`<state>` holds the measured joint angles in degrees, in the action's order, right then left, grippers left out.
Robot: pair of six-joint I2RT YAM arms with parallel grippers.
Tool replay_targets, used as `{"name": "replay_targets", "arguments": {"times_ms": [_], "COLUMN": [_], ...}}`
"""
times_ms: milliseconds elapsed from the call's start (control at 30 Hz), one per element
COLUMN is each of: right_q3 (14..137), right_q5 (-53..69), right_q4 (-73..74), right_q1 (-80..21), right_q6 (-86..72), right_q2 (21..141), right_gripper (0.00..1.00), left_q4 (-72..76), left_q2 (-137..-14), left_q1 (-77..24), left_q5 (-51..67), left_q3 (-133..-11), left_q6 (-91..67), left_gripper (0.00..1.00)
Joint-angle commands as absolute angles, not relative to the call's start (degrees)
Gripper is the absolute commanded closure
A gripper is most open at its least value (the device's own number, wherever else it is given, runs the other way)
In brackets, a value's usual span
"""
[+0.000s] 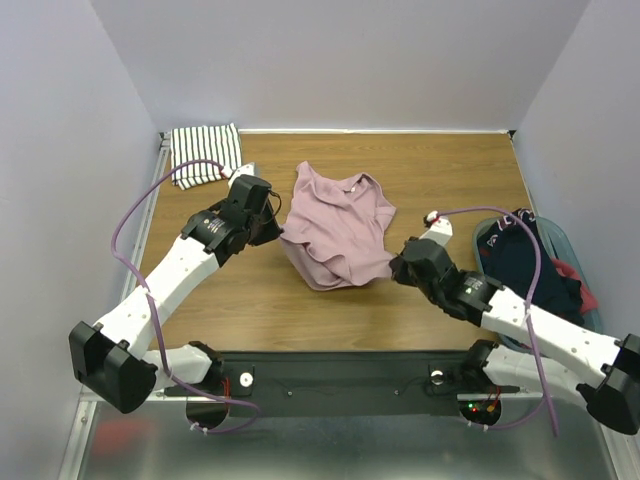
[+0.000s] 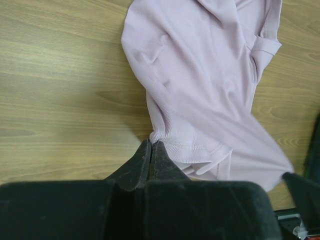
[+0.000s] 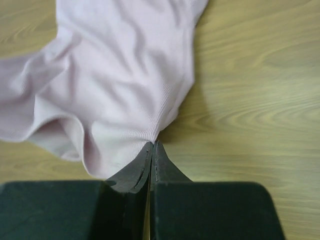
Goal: Fold and stack the tank tops
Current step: Flatten the tank top out
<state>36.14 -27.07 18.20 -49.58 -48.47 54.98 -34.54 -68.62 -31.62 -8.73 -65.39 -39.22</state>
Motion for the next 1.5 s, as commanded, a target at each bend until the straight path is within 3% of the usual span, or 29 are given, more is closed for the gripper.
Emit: {"name": "replay_targets", "arguments": {"times_ms": [0, 267, 500, 567, 600, 700, 767, 1300, 1467], "right_q3": [42.96, 56.06, 63.11, 63.11, 62.93, 62.06, 60.74, 49.15, 44.65], "right_q5": [-34.98, -26.9, -21.98, -20.31, -20.04, -17.15, -13.81, -19.34, -17.06], "right_q4": [29.7, 31.29, 28.57, 26.64, 26.11, 23.65, 20.58, 16.27, 11.96], "right_q1": [-46.33, -45.97, -46.23, -46.23, -46.23, -46.23, -46.49, -46.5, -46.49], "right_q6": [-41.93, -35.42, -33.93, -34.54, -34.72, -34.8, -35.5, -47.97, -54.13], "right_q2": [55.7, 77.41, 88.68, 89.21, 89.21, 88.42, 87.46, 74.45, 72.6], "right_gripper": [1.0, 0.99, 0.85, 0.8, 0.7, 0.54, 0.49, 0.49, 0.37], "left_q4": [-33.66, -29.71, -23.56, -22.42, -21.98, -20.92, -20.22, -19.16, -18.9], "left_q2": [-68.2, -71.19, -73.65, -74.44, -74.7, -75.85, -76.11, -76.64, -76.64], "left_q1": [-31.29, -29.62, -26.37, -25.49, -25.14, -23.91, -22.86, -20.92, -20.92], "left_q5": [-8.44, -9.23, -8.35, -8.26, -8.17, -8.09, -7.56, -5.89, -5.71], "left_q3": [-67.85, -65.13, -59.24, -58.36, -57.4, -56.08, -55.29, -53.79, -53.7], "left_q6": [-37.53, -37.88, -38.67, -38.67, -38.67, -38.5, -38.32, -37.79, -37.79], "left_gripper": [1.0, 1.0, 1.0, 1.0, 1.0, 1.0, 1.0, 1.0, 1.0]}}
